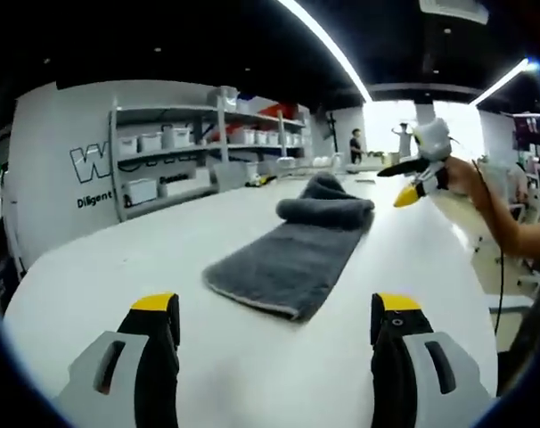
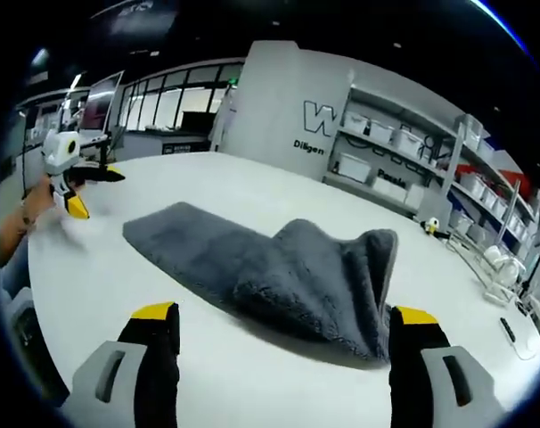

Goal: Open the folded towel by lifting each exposed corner and separating the folded layers until the towel lies flat within the target outline without major curled edges

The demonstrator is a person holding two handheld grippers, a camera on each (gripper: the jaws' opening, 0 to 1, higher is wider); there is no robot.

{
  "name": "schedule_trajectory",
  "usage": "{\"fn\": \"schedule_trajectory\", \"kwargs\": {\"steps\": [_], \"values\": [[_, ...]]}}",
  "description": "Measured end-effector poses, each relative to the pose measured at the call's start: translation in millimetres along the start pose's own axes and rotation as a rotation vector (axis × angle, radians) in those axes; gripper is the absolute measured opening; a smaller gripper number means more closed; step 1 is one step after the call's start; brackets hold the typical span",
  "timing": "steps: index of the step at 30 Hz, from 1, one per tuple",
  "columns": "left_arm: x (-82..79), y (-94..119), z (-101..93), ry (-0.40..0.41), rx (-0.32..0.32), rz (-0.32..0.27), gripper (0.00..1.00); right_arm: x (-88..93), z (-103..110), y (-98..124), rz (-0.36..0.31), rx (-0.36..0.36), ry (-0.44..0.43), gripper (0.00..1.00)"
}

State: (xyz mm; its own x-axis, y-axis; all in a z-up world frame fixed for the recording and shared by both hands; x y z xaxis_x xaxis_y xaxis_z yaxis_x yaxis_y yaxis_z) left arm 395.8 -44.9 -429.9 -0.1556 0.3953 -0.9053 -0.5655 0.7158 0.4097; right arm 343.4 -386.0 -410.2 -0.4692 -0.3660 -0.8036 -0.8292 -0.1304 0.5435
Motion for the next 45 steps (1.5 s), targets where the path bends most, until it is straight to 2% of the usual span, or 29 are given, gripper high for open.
{"fn": "schedule_trajectory", "kwargs": {"steps": [2, 6, 10, 13, 14, 16, 20, 28, 32, 33, 34, 35, 41, 45], "values": [[-0.5, -7, -5.7, -0.043, 0.011, 0.030, 0.78, 1.2, 2, 1, -0.003, -0.014, -0.004, 0.99], [-3.1, -18, -14.9, -0.139, 0.023, 0.077, 0.60, 3.7, 11, 2, -0.012, -0.067, -0.018, 0.99], [0.1, -25, -17.6, -0.127, 0.031, 0.100, 0.55, 4.8, 17, 6, -0.021, -0.087, -0.008, 0.99], [9.6, -30, -12.2, -0.171, -0.017, 0.153, 0.49, 4.6, 19, 8, -0.020, -0.098, 0.002, 0.99], [11.8, -33, -12.3, -0.169, -0.016, 0.162, 0.48, 4.1, 19, 8, -0.023, -0.099, 0.003, 0.99], [13.4, -36, -11.2, -0.160, -0.014, 0.167, 0.47, 3.3, 18, 9, -0.022, -0.097, 0.007, 0.99], [13.5, -40, -14.2, -0.144, 0.011, 0.163, 0.37, 3.2, 21, 11, -0.027, -0.106, 0.010, 0.99], [15.5, -50, -18.1, -0.185, 0.025, 0.206, 0.32, 0.8, 24, 12, -0.032, -0.128, 0.015, 0.99], [15.3, -55, -21.8, -0.192, 0.047, 0.202, 0.21, 2.2, 28, 13, -0.030, -0.138, 0.019, 0.99], [16.7, -56, -22.0, -0.191, 0.048, 0.208, 0.21, 2.9, 28, 13, -0.029, -0.139, 0.020, 0.99], [23.0, -56, -19.2, -0.181, 0.031, 0.249, 0.20, 3.9, 29, 13, -0.026, -0.142, 0.021, 0.99], [19.4, -56, -19.7, -0.181, 0.032, 0.225, 0.18, 4.4, 29, 14, -0.024, -0.145, 0.023, 0.99], [18.1, -56, -19.5, -0.199, 0.016, 0.215, 0.07, 10.0, 30, 13, -0.021, -0.148, 0.011, 0.99], [16.8, -56, -17.1, -0.182, 0.016, 0.205, 0.04, 12.7, 31, 14, -0.015, -0.151, 0.007, 0.99]]}}
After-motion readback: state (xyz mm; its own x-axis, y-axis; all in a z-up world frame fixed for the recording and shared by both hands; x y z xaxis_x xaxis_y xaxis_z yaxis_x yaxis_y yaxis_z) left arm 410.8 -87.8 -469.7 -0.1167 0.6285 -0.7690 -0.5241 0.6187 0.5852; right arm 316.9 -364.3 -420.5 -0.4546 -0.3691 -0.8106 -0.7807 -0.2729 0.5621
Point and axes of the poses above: the point that each gripper's makers call its tool centre point, and the gripper's own axes: y roughly backward along the fingers, z roughly to its left, x roughly out of its underside, the point moved 3 cm from there along y, roughly backward along the fingers, and after that the axes turned 9 degrees about z, right-handed, at the moved point
